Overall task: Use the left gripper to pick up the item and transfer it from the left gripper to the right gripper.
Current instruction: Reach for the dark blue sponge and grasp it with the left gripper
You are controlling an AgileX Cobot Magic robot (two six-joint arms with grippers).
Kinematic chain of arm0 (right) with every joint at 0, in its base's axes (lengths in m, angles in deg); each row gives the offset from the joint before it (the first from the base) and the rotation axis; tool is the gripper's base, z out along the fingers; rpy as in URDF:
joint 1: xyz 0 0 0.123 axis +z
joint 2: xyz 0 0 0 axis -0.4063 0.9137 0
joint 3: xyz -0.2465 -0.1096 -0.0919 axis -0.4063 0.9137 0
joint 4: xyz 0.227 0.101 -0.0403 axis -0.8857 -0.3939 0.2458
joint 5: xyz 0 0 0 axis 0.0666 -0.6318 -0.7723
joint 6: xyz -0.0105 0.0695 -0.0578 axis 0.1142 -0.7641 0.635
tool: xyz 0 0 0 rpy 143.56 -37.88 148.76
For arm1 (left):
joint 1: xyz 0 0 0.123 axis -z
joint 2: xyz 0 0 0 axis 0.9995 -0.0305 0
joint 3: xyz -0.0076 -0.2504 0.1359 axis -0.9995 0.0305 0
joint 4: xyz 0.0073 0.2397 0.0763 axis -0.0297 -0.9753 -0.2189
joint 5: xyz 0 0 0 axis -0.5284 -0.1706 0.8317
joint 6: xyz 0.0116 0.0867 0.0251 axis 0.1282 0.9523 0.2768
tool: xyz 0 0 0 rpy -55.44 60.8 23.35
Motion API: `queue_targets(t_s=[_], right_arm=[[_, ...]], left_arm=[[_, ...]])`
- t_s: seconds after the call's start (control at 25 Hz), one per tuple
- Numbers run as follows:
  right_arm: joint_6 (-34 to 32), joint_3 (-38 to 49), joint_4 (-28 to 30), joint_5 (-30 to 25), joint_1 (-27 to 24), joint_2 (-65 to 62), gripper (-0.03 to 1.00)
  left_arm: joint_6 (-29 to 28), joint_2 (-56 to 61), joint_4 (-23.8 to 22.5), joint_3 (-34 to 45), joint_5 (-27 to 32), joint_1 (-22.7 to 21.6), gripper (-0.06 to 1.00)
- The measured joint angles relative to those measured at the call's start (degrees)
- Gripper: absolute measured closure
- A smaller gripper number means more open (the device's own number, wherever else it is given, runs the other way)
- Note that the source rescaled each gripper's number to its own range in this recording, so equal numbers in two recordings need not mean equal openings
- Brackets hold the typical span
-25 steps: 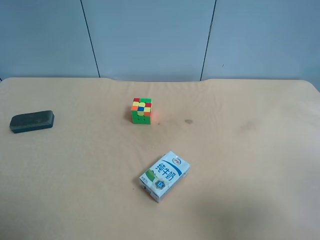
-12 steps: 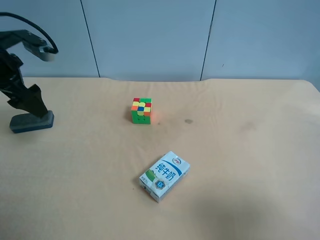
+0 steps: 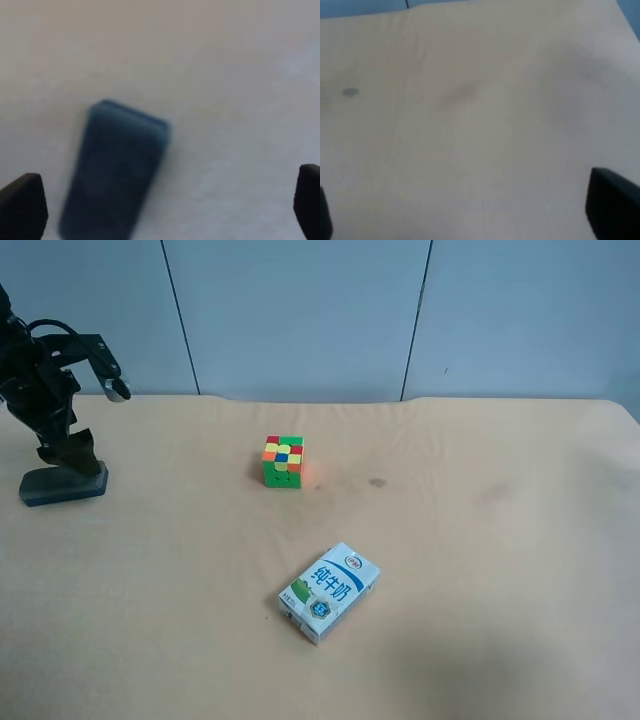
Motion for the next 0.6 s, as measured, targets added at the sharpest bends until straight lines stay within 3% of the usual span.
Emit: queue_targets(t_s=[0.36, 0.6], right_arm=[[0.0, 0.0, 0.0, 0.0, 0.0, 0.0, -0.03], [0.0, 0.0, 0.0, 0.0, 0.0, 0.0, -0.03]], left_arm=[[10.1, -5.7, 0.3, 0.0, -5.8, -7.7, -0.06], [13.1, -9.6, -0.3, 0.0, -7.5, -8.8, -0.06]])
